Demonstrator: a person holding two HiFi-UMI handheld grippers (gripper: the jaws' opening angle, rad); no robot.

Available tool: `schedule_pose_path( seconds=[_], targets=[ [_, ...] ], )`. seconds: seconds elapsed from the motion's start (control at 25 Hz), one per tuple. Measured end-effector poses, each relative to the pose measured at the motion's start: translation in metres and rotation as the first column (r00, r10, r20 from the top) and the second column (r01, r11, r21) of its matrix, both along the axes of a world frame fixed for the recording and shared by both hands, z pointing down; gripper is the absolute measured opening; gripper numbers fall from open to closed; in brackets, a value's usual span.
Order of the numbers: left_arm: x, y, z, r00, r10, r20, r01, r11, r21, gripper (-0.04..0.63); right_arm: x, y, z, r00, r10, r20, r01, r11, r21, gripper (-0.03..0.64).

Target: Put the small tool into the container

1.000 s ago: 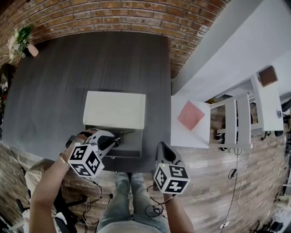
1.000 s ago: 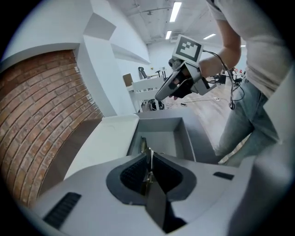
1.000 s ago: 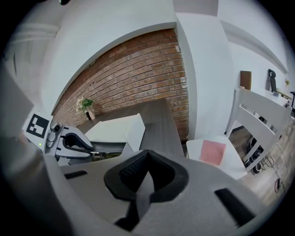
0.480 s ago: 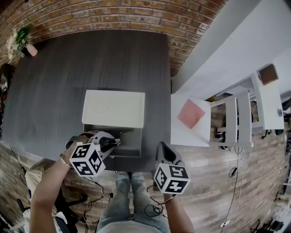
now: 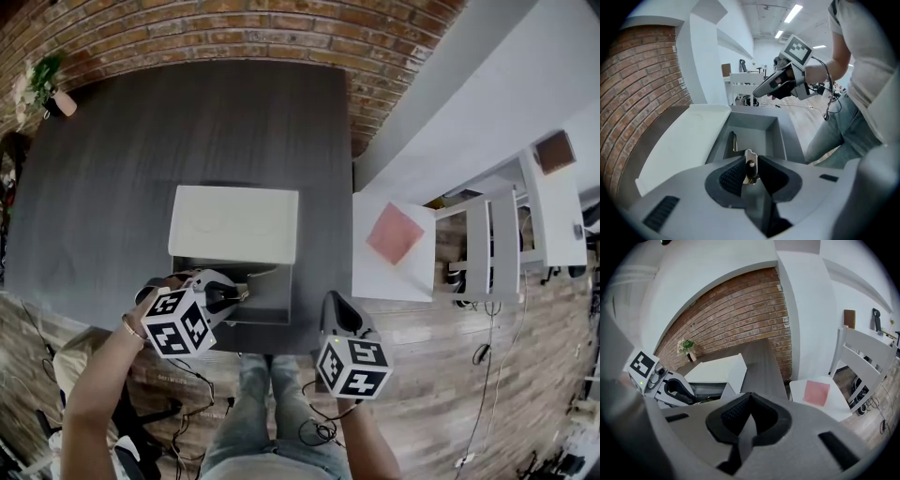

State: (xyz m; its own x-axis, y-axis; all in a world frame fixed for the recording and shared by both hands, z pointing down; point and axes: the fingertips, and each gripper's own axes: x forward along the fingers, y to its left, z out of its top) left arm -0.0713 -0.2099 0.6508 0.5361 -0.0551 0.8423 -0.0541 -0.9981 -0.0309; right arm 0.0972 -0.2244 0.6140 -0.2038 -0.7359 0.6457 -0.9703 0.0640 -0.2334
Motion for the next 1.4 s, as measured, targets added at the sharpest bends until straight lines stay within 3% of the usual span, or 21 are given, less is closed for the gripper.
schedule_pose_path(
  seconds=[0.16, 0.28, 0.44, 0.52, 0.56, 0.6, 0.68, 0.8, 0.88, 1.0, 1.24, 1.32, 1.4],
  targets=[
    [0.000, -0.001, -0.003, 0.999, -0.029, -0.040, 0.027, 0.998, -0.055, 0.078, -0.001, -0.003, -0.003, 1.000, -0.008, -0.004, 0.008, 1.000, 0.005, 0.003],
    [-0.001, -0.003, -0.016, 0.991, -0.067, -0.114, 0.056, 0.994, -0.098, 0.078, -0.003, -0.005, -0.007, 1.000, -0.022, -0.009, 0.022, 1.000, 0.011, 0.003],
    [-0.005, -0.008, -0.047, 0.957, -0.172, -0.235, 0.145, 0.981, -0.127, 0.078, -0.009, -0.009, -0.015, 0.998, -0.054, -0.019, 0.055, 0.998, 0.023, 0.003],
    [-0.010, -0.012, -0.069, 0.916, -0.250, -0.314, 0.215, 0.966, -0.142, 0.077, -0.015, -0.011, -0.022, 0.997, -0.076, -0.024, 0.076, 0.996, 0.034, 0.003],
    [-0.012, -0.013, -0.083, 0.882, -0.298, -0.366, 0.257, 0.953, -0.158, 0.074, -0.019, -0.011, -0.026, 0.996, -0.086, -0.026, 0.087, 0.995, 0.041, 0.003],
    [-0.015, -0.014, -0.099, 0.837, -0.349, -0.422, 0.301, 0.937, -0.179, 0.071, -0.022, -0.012, -0.030, 0.995, -0.097, -0.029, 0.098, 0.994, 0.047, 0.003],
    [-0.024, -0.020, -0.133, 0.721, -0.447, -0.530, 0.398, 0.893, -0.211, 0.069, -0.028, -0.015, -0.040, 0.992, -0.119, -0.034, 0.121, 0.991, 0.063, 0.003],
    [-0.050, -0.030, -0.178, 0.523, -0.560, -0.642, 0.566, 0.792, -0.230, 0.066, -0.037, -0.022, -0.059, 0.986, -0.160, -0.053, 0.165, 0.981, 0.101, 0.003],
    [-0.074, -0.031, -0.195, 0.409, -0.605, -0.683, 0.676, 0.703, -0.218, 0.063, -0.045, -0.025, -0.072, 0.980, -0.187, -0.066, 0.195, 0.972, 0.130, 0.003],
    [-0.106, -0.028, -0.207, 0.261, -0.633, -0.729, 0.810, 0.554, -0.191, 0.061, -0.055, -0.029, -0.094, 0.972, -0.221, -0.081, 0.232, 0.957, 0.175, 0.003],
    [-0.152, -0.019, -0.238, 0.048, -0.637, -0.769, 0.959, 0.244, -0.142, 0.036, -0.086, -0.041, -0.154, 0.946, -0.293, -0.137, 0.321, 0.896, 0.306, 0.003],
    [-0.162, -0.011, -0.242, -0.004, -0.641, -0.767, 0.976, 0.163, -0.142, 0.025, -0.093, -0.034, -0.172, 0.936, -0.307, -0.173, 0.350, 0.872, 0.342, 0.003],
    [-0.168, -0.004, -0.248, -0.031, -0.639, -0.769, 0.986, 0.104, -0.127, 0.015, -0.095, -0.029, -0.190, 0.928, -0.310, -0.206, 0.368, 0.848, 0.381, 0.003]
  ],
)
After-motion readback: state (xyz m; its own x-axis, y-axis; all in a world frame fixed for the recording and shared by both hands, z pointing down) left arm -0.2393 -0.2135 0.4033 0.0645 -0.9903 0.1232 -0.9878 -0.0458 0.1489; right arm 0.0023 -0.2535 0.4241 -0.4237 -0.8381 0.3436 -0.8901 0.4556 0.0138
